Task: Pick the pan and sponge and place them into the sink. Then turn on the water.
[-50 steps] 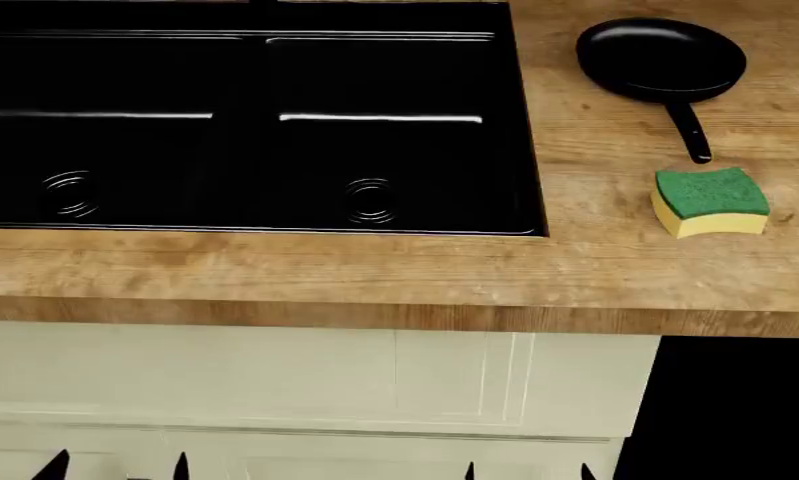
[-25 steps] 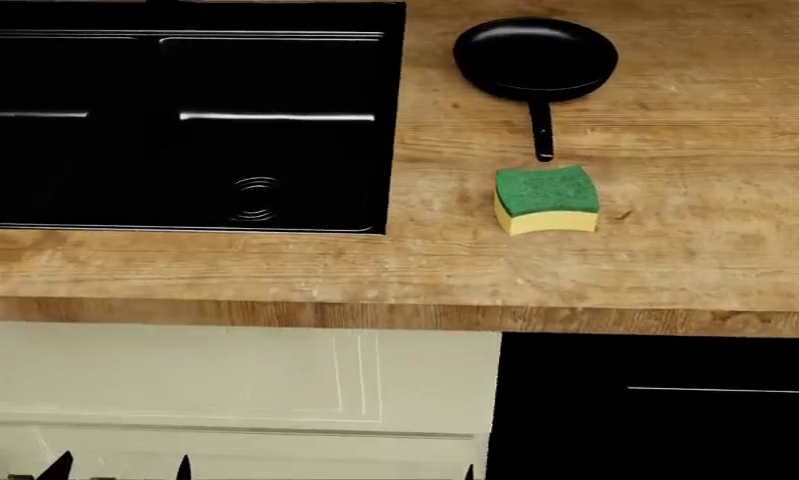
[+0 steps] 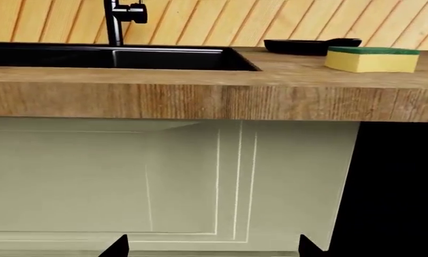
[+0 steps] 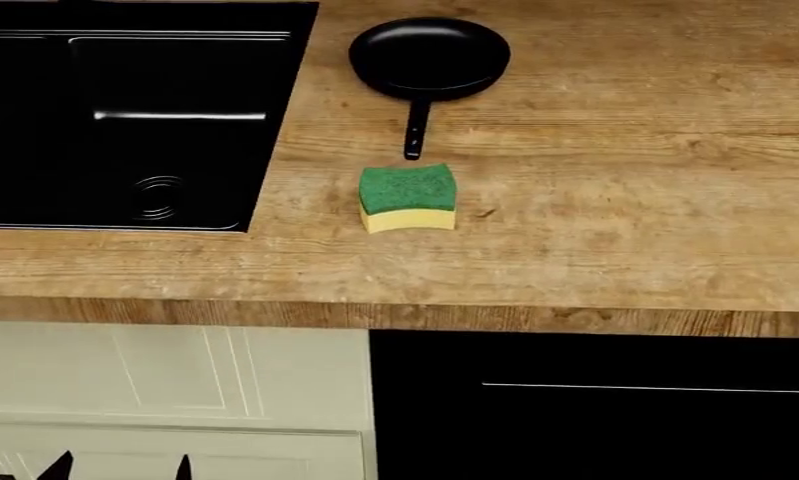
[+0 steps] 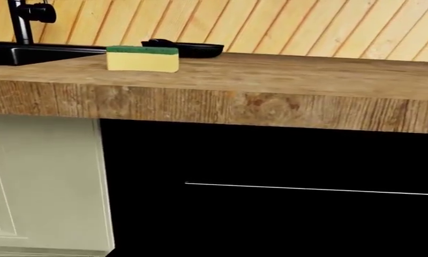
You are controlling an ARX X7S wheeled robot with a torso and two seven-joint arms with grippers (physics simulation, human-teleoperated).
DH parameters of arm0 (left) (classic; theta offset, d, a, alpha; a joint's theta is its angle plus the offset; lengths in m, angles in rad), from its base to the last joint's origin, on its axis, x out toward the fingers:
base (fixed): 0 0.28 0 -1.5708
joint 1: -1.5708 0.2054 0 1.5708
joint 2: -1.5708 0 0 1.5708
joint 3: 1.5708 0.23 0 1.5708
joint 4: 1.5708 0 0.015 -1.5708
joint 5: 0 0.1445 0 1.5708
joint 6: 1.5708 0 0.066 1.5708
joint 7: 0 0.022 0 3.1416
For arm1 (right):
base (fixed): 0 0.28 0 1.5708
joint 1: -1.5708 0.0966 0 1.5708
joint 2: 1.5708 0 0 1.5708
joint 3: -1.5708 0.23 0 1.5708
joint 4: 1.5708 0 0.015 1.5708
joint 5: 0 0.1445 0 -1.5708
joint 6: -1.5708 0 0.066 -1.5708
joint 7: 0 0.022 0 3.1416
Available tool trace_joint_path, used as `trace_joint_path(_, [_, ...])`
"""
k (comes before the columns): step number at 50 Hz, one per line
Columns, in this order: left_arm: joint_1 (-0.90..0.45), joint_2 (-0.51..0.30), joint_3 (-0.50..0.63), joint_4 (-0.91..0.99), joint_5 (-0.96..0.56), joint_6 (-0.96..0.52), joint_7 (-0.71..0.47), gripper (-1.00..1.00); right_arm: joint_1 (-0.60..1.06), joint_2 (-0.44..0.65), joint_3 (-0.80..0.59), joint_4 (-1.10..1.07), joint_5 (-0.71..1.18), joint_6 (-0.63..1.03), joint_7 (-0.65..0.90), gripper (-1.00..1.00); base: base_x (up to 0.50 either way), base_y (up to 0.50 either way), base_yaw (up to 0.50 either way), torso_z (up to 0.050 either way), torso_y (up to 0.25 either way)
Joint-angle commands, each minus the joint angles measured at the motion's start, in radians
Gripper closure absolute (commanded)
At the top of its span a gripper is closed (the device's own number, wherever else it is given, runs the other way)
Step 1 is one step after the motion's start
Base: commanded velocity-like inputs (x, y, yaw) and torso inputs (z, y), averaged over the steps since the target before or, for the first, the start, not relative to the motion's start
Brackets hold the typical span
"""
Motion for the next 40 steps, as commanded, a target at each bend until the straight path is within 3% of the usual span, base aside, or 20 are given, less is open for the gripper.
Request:
trace_joint_path(1, [-0.001, -0.013, 0.011, 0.003, -0.011, 0.008, -0.012, -1.0, 0.002, 0.009, -0.017, 0.002, 0.009, -0.001, 0.012, -1.0, 0.0, 0.0, 0.0, 0.0, 0.0])
trace_joint_path(6, [-0.011, -0.023, 0.041, -0.011, 0.051, -0.017, -0.047, -1.0, 0.003, 0.013, -0.021, 0.004, 0.018, 0.002, 0.015, -1.0, 0.0, 0.0, 0.0, 0.0, 0.0])
trace_joint_path(28, [-0.012, -0.031, 0.03, -0.009, -0.013, 0.01, -0.06, -1.0, 0.009, 0.029, -0.039, 0.002, 0.041, 0.01, 0.031, -1.0, 0.0, 0.0, 0.0, 0.0, 0.0])
trace_joint_path(40, [-0.019, -0.033, 0.048, -0.02, 0.001, 0.021, -0.082, -1.0, 0.011, 0.036, -0.049, 0.007, 0.046, 0.005, 0.041, -1.0, 0.0, 0.0, 0.0, 0.049, 0.0])
